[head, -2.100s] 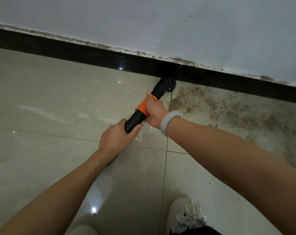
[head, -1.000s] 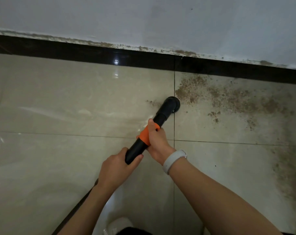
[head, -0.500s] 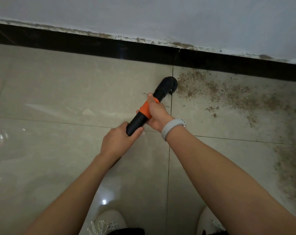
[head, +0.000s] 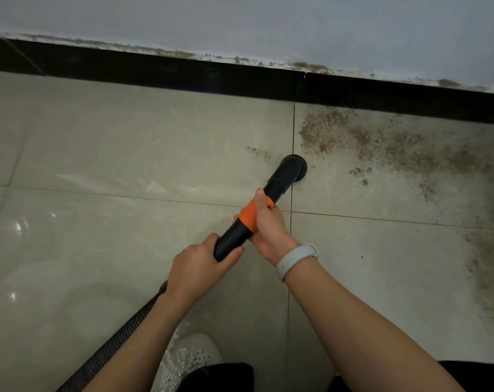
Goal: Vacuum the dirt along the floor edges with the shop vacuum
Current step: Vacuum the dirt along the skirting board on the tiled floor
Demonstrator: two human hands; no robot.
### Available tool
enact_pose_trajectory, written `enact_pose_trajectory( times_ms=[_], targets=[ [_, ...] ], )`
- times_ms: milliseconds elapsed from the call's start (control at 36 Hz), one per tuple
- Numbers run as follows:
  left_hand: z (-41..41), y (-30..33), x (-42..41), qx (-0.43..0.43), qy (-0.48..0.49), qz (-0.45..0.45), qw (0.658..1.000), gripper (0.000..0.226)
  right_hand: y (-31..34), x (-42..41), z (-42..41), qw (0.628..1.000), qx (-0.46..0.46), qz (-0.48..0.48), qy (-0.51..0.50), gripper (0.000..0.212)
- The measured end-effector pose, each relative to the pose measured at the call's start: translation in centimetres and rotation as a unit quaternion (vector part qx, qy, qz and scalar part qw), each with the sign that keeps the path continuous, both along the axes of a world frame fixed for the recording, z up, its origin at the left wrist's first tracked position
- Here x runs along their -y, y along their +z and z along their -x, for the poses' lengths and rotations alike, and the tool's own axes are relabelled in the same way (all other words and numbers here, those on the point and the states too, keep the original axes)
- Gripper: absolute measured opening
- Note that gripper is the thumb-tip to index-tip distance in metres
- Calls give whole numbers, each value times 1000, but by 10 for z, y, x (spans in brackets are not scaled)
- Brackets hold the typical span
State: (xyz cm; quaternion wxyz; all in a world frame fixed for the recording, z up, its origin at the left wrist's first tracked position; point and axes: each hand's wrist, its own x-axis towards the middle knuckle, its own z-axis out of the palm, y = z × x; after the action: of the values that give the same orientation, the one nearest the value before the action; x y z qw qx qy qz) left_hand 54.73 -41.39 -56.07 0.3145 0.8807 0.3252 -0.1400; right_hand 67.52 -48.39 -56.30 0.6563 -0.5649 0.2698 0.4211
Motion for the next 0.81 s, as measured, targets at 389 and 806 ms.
enact_pose_trajectory(
  times_ms=[389, 806],
  targets=[
    [26, -7, -17, 63, 41, -109, 991, 57, 5, -30, 19, 998, 13, -54, -1, 23],
    [39, -6, -42, 34, 201, 8, 979, 34, 8, -88, 24, 989, -2, 3, 149, 36]
  ],
)
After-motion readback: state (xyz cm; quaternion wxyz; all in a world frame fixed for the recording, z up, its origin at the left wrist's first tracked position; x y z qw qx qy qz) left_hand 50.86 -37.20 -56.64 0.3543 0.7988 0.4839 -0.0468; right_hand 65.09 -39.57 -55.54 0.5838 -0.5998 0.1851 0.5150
